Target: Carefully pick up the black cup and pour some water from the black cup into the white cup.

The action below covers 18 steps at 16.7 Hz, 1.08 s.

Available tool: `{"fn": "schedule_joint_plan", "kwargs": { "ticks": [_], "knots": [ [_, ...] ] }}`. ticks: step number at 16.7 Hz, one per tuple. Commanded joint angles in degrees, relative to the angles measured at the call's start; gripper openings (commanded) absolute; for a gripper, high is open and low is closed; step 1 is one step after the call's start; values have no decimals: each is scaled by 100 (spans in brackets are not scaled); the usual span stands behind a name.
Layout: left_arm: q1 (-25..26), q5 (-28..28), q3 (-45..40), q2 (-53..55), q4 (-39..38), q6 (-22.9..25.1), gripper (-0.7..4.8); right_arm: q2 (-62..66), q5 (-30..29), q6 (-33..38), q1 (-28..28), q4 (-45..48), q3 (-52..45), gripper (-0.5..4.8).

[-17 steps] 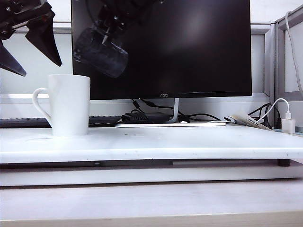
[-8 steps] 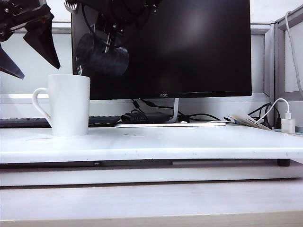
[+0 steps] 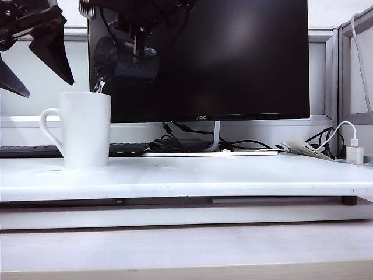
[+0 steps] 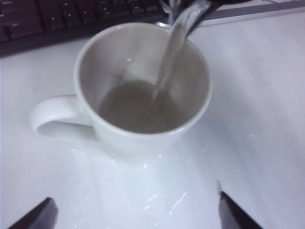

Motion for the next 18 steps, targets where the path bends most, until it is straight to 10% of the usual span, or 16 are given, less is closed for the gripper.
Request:
{"fn": "schedule_joint_plan", "kwargs": {
  "ticks": [1, 11, 18],
  "knots": [
    [4, 7, 7, -11, 33, 4, 479, -50, -22, -404, 11, 315, 44, -5],
    [7, -166, 7, -11, -52, 28, 479, -98, -125, -855, 81, 649, 44, -5],
    [7, -133, 7, -24, 74, 20, 479, -201, 1241, 4481, 20, 577, 44, -5]
  ]
}}
